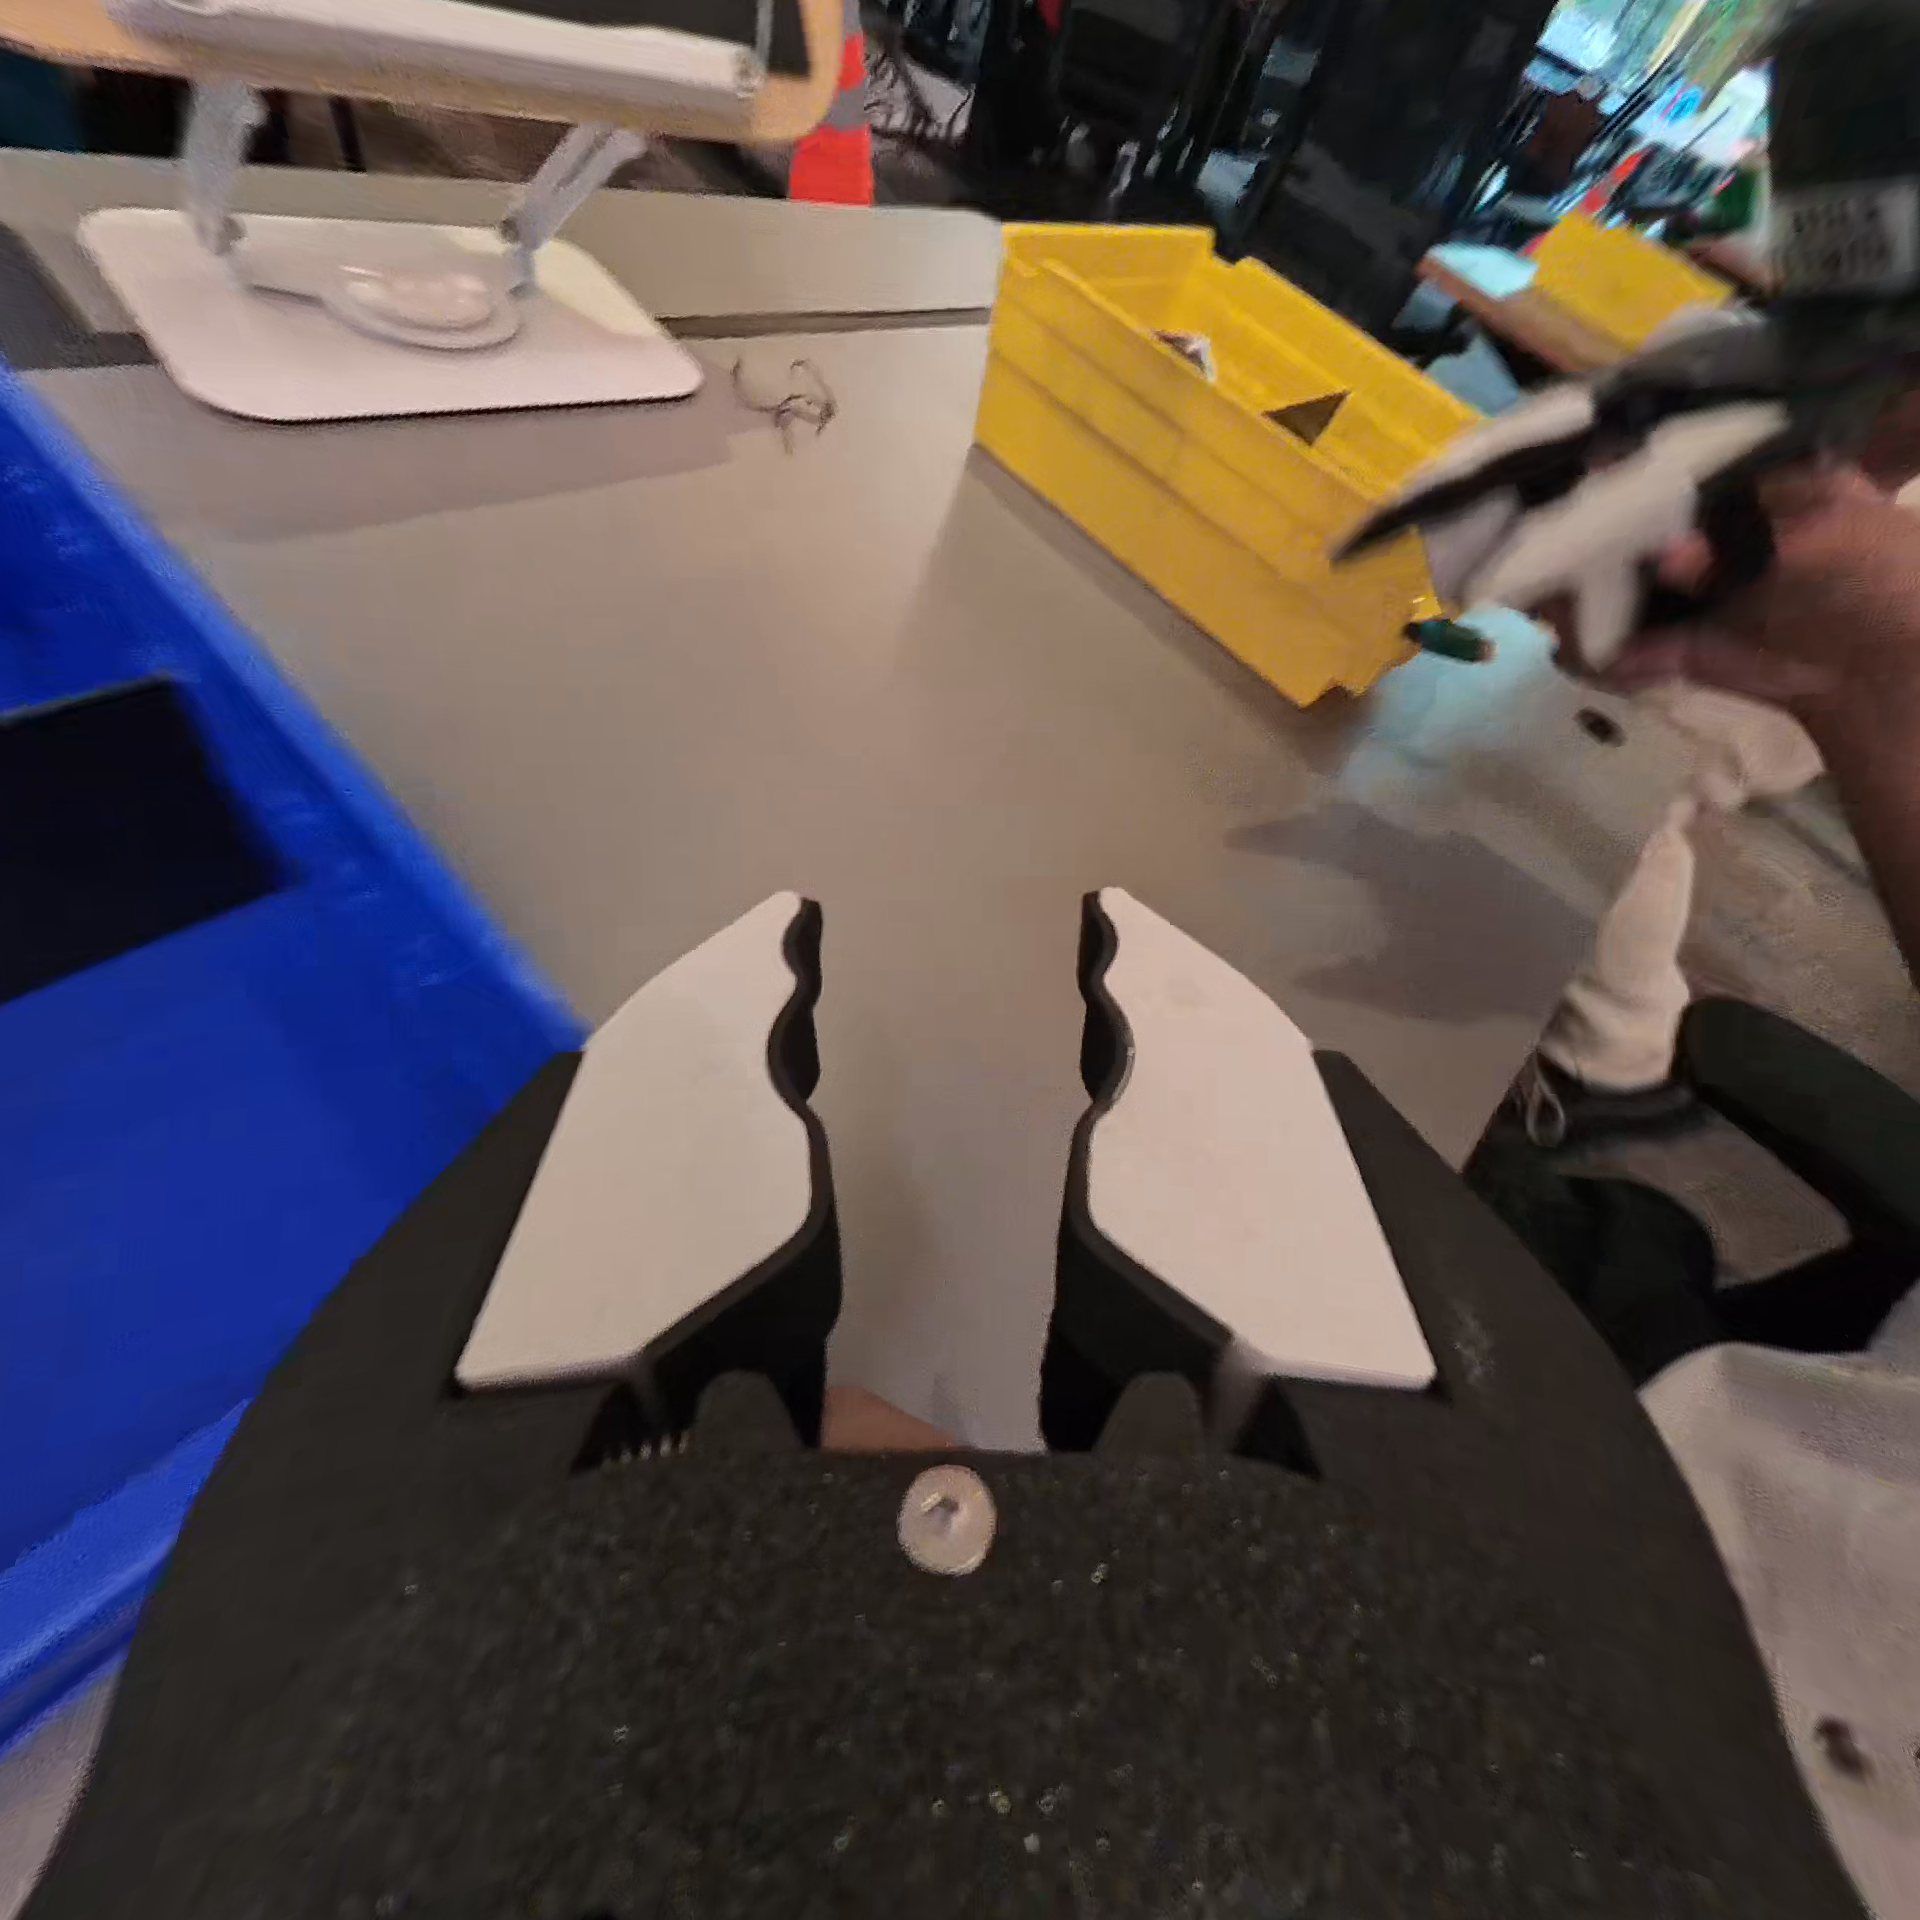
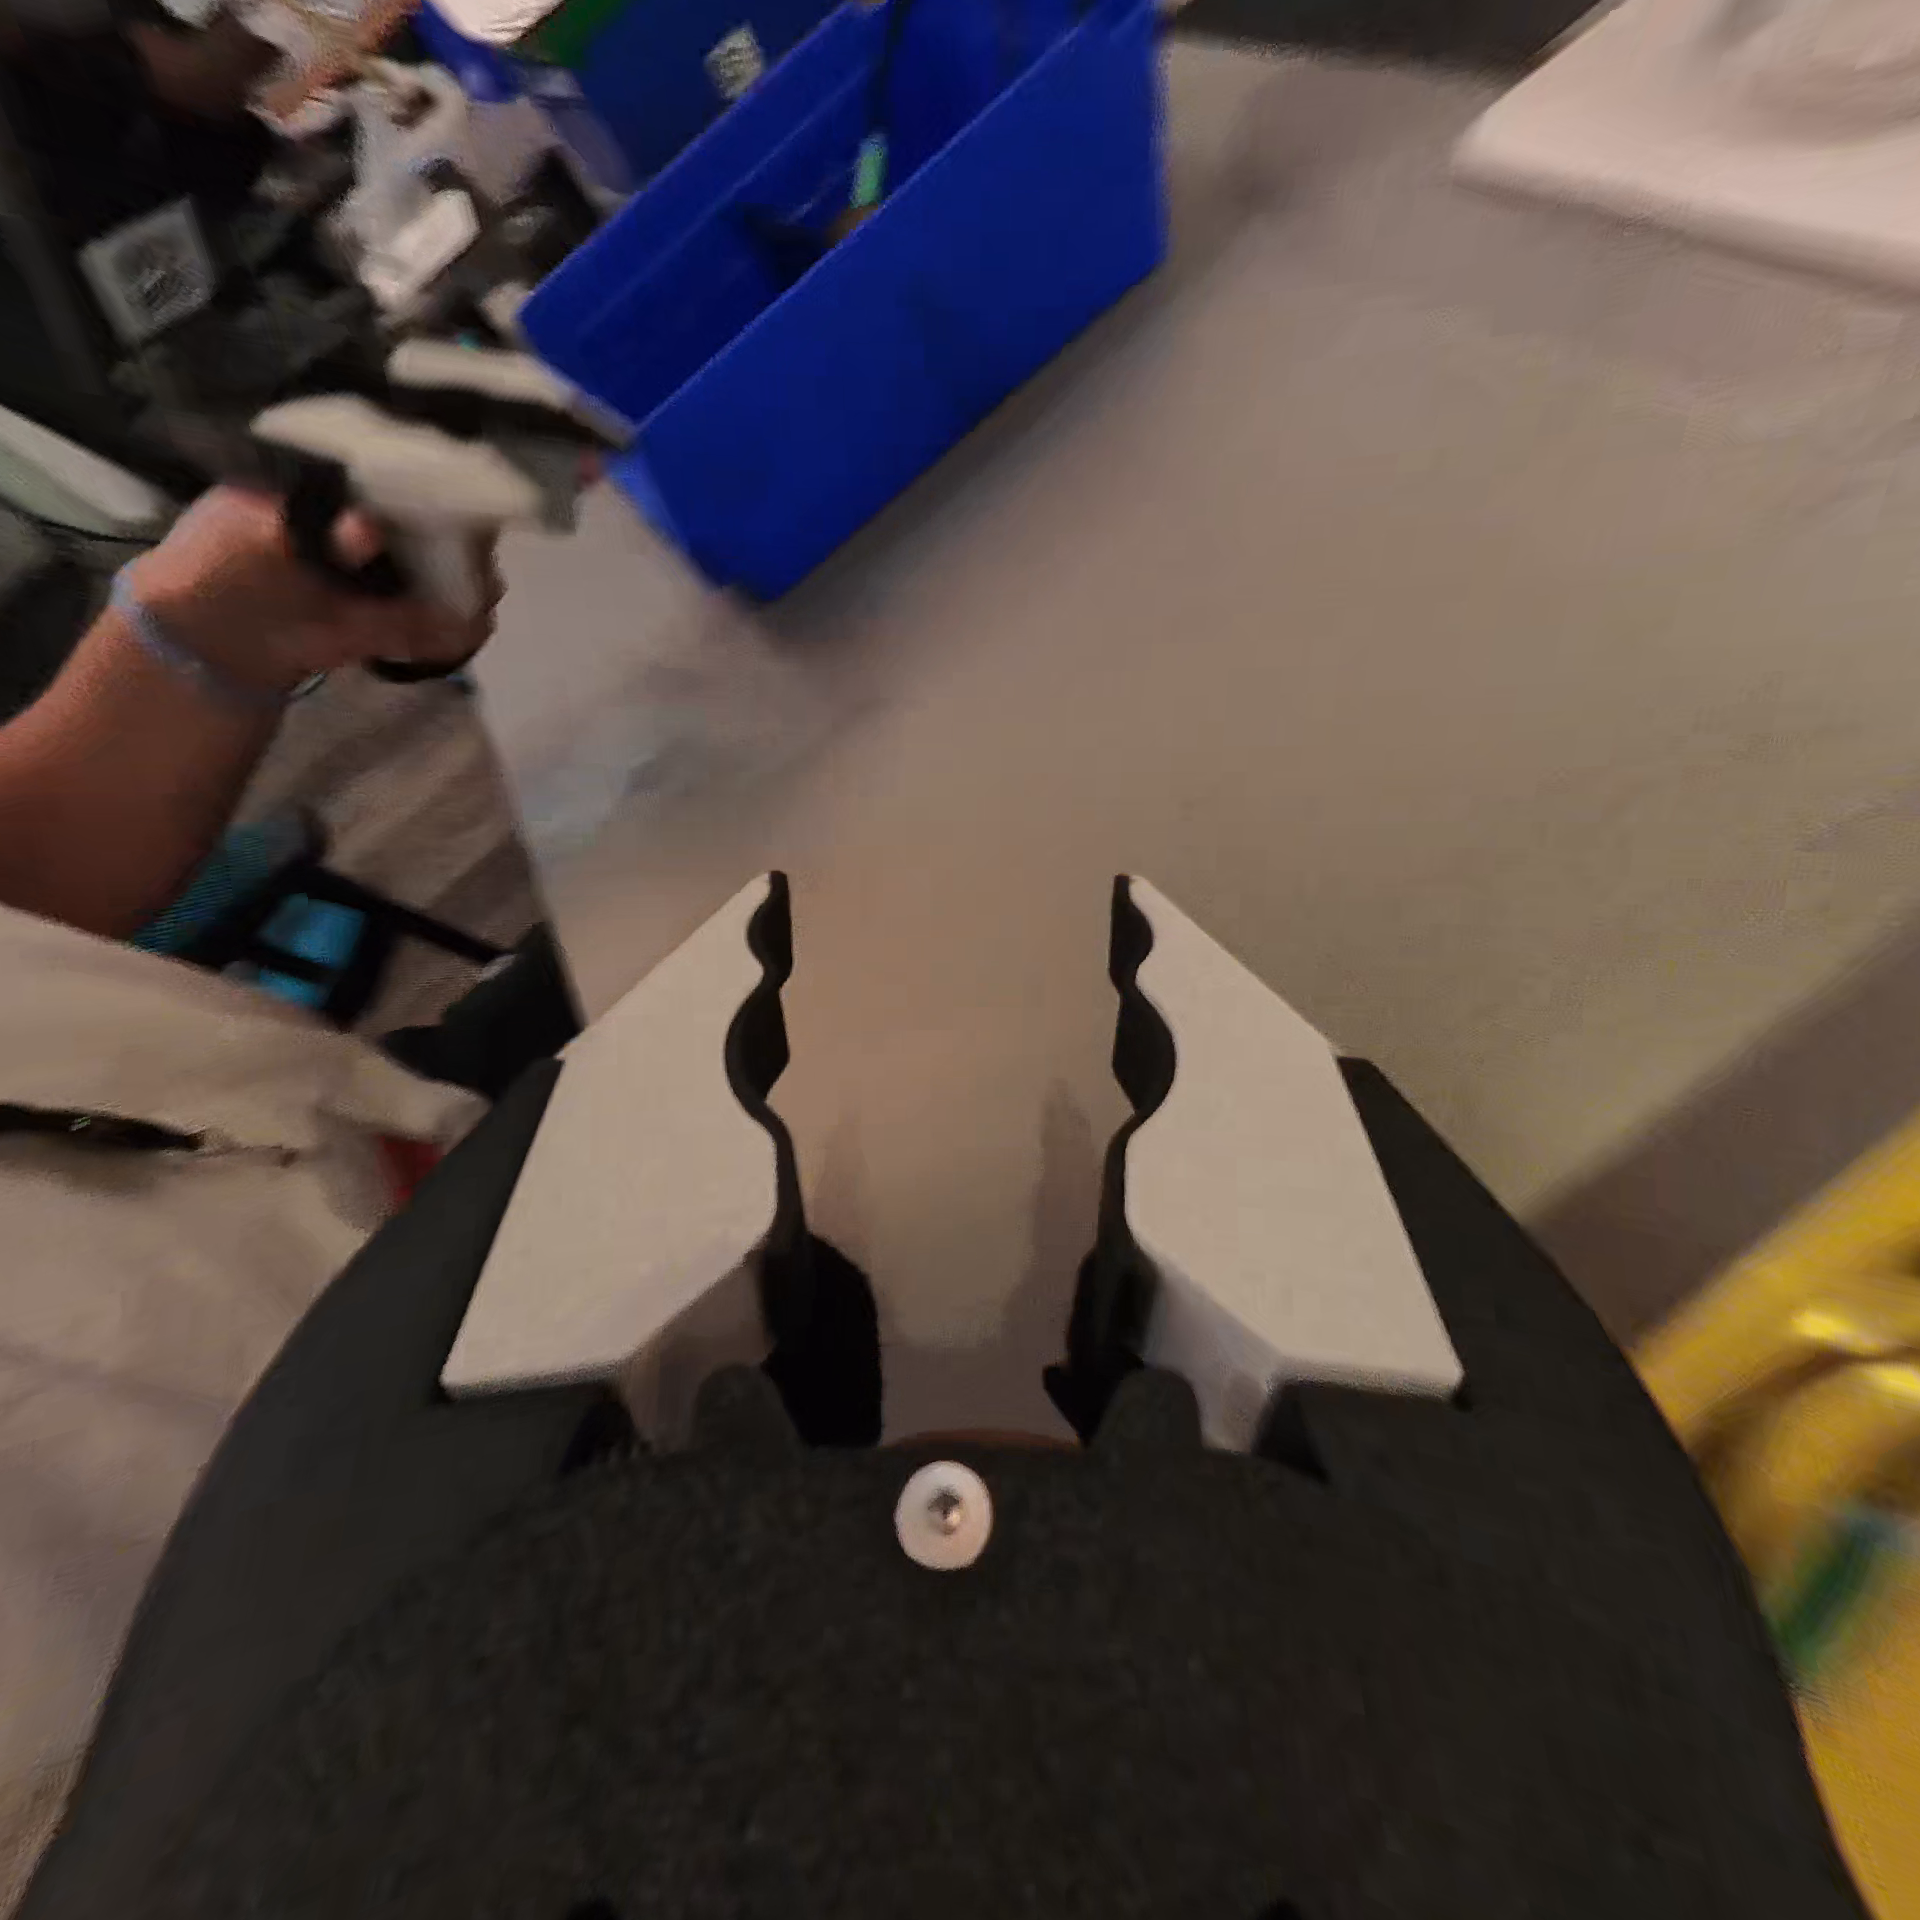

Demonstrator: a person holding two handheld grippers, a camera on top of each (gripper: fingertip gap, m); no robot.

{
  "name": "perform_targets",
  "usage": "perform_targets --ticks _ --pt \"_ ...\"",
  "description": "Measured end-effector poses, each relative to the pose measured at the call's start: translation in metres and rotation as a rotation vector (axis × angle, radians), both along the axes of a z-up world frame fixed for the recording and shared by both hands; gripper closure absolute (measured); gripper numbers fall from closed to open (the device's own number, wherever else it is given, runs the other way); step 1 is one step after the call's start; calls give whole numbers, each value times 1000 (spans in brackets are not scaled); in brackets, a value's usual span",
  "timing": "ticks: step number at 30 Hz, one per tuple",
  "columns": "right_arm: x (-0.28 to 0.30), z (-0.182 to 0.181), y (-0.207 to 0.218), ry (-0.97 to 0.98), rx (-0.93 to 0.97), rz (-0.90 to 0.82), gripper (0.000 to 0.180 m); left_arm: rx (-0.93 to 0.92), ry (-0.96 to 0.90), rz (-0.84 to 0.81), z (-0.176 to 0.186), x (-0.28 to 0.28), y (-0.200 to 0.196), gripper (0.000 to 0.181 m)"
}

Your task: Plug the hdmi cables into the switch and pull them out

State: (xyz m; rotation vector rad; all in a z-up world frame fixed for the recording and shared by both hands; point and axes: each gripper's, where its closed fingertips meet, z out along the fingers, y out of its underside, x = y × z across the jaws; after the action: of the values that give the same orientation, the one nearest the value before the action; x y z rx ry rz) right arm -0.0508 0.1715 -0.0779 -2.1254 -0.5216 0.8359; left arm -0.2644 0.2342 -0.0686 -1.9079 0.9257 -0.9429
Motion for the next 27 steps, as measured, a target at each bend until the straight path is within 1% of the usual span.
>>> perform_targets --ticks 2,4,6,8,10,12,15,18,21,23,26,27 --pt "-43 -27 -23 119 -40 53 118 35 112 50 4 -25 31 134" --pt "-75 -42 -37 229 -65 88 119 63 242 111 10 -49 75 135" --pt "-93 -50 -43 301 -100 98 118 53 364 141 11 -63 124 135" --pt "-105 -54 -54 290 -130 167 118 15 478 151 2 -69 172 132" --pt "-106 -56 -57 219 -109 207 118 -89 590 109 -20 -68 205 126" --pt "-103 -52 -59 208 -95 225 118 -181 699 99 -43 -68 229 116" --pt "-96 -41 -57 299 -98 194 119 -247 775 84 -65 -58 246 107" --pt "-91 -35 -59 399 -119 167 120 -313 868 48 -85 -52 246 112" --pt "-89 -39 -62 380 -139 179 120 -316 1012 80 -107 -64 254 118" --pt "-89 -40 -63 359 -137 189 119 -332 1005 53 -111 -62 250 139" --pt "-88 -33 -61 384 -127 185 120 -190 1032 60 -98 -69 251 173" --pt "-87 -30 -60 394 -118 184 120 -137 1027 81 -87 -70 250 173"
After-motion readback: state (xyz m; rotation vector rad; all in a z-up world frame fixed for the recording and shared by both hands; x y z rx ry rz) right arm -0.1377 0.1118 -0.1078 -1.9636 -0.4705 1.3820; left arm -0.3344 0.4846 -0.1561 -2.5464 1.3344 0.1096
